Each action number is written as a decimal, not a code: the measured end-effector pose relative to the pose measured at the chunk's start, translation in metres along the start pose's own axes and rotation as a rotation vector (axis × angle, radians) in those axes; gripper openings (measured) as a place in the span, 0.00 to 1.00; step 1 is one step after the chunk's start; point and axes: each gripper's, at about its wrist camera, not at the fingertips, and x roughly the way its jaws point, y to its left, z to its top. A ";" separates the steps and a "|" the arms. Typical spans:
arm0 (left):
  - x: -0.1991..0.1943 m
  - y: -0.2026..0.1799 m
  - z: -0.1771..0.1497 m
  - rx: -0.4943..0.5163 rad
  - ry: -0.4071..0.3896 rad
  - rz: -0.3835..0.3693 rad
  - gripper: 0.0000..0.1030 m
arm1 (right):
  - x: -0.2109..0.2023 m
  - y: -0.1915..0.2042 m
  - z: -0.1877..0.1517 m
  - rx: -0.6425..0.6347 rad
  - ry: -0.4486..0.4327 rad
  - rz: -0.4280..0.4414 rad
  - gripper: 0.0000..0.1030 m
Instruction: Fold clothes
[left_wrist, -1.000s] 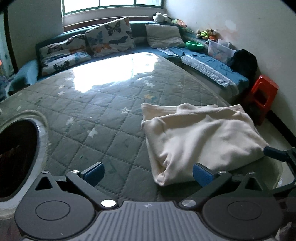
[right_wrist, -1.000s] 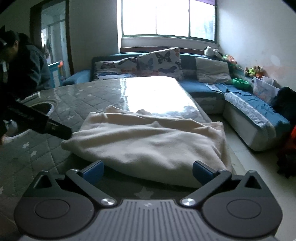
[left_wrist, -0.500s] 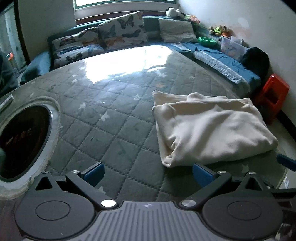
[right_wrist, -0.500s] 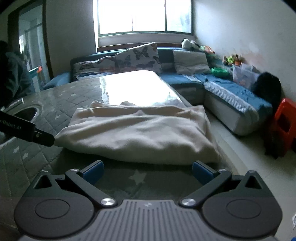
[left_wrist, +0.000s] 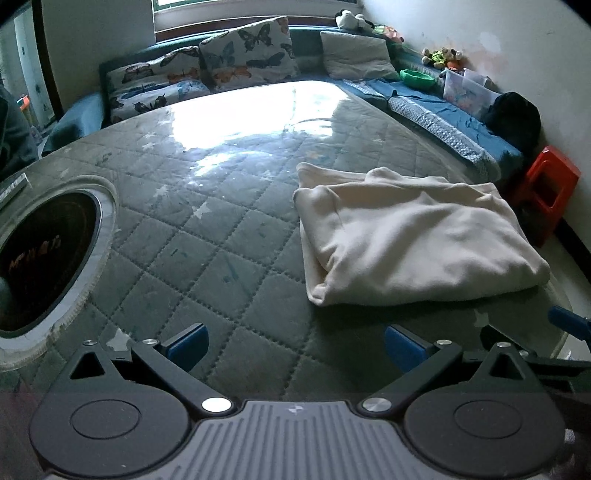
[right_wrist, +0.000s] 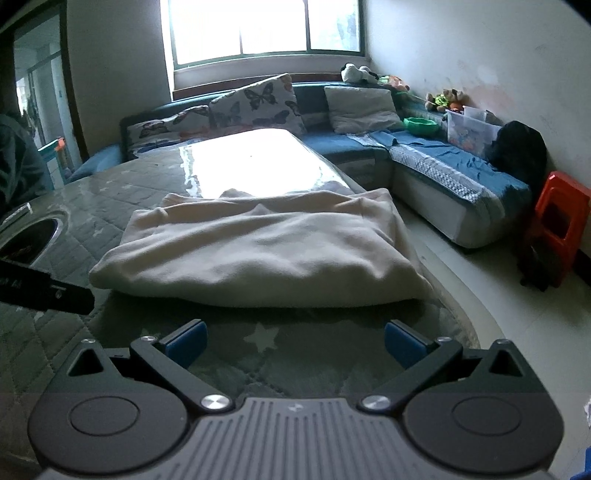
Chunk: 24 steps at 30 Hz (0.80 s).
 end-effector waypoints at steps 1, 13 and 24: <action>-0.001 -0.002 -0.001 0.005 -0.002 -0.004 1.00 | 0.000 0.000 0.000 0.003 0.003 -0.003 1.00; -0.001 -0.022 -0.016 0.055 0.005 -0.052 1.00 | -0.005 -0.005 0.000 0.020 0.004 -0.015 1.00; 0.003 -0.020 -0.020 0.051 0.047 -0.090 1.00 | -0.004 0.001 0.000 0.011 0.012 -0.001 1.00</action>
